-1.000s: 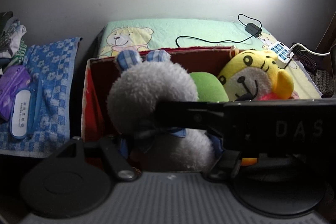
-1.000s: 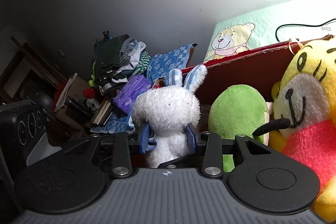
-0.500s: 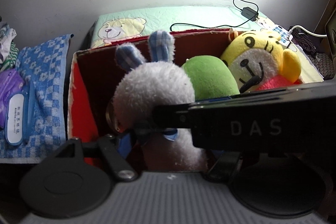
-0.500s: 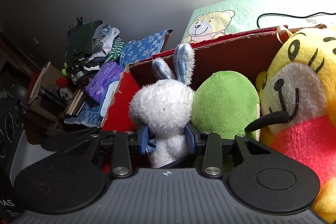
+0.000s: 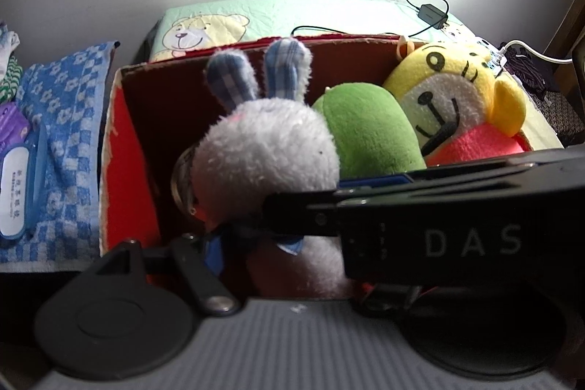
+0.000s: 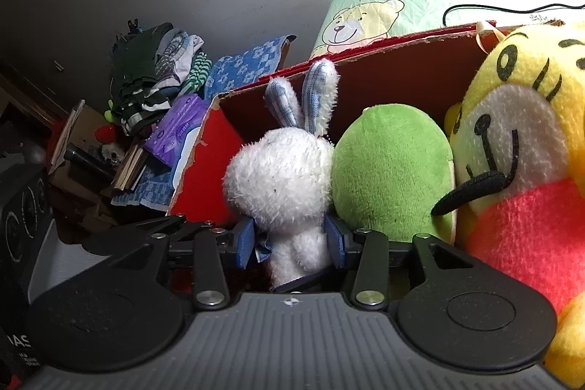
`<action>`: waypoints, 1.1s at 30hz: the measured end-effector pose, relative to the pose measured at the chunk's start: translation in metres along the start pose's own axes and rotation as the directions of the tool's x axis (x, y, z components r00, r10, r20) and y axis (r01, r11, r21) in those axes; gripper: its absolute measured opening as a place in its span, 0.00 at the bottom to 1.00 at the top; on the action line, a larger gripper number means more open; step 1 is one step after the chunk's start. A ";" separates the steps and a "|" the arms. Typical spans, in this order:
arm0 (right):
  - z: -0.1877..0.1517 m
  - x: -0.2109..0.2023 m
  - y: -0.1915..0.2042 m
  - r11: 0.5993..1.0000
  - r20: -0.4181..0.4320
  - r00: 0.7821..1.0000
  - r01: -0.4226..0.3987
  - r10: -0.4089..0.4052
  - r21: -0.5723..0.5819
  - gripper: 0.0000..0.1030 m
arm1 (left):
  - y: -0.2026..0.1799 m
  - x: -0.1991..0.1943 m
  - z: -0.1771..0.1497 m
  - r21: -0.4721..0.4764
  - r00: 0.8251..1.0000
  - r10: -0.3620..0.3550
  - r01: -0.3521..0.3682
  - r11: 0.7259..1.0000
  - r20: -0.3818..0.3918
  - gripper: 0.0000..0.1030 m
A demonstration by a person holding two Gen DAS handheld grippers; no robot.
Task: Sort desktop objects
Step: 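Lower the white bear into the red box and open the right tool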
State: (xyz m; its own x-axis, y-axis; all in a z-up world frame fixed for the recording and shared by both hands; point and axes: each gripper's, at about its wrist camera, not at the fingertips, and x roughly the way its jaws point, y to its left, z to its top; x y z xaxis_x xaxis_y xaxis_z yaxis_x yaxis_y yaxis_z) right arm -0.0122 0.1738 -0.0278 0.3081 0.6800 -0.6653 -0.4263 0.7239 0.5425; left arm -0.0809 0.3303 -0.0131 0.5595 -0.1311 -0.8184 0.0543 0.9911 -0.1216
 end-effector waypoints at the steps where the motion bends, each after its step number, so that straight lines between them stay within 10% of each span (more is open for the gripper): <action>1: 0.000 -0.001 0.001 1.000 0.006 1.000 -0.001 0.001 -0.002 0.43 | 0.001 -0.002 0.000 -0.002 1.000 -0.001 0.001 1.000 0.002 0.74; 33: -0.017 -0.046 -0.001 0.998 0.133 0.990 0.038 -0.044 0.044 0.40 | -0.025 -0.027 0.000 -0.013 0.978 0.209 -0.209 0.978 -0.028 0.84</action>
State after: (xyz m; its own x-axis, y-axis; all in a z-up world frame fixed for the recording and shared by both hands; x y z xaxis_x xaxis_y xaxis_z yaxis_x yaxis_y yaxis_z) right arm -0.0406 0.1397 -0.0060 0.4365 0.6571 -0.6146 -0.3762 0.7538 0.5387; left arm -0.0974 0.3091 0.0127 0.5348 0.0781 -0.8414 -0.0748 0.9962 0.0449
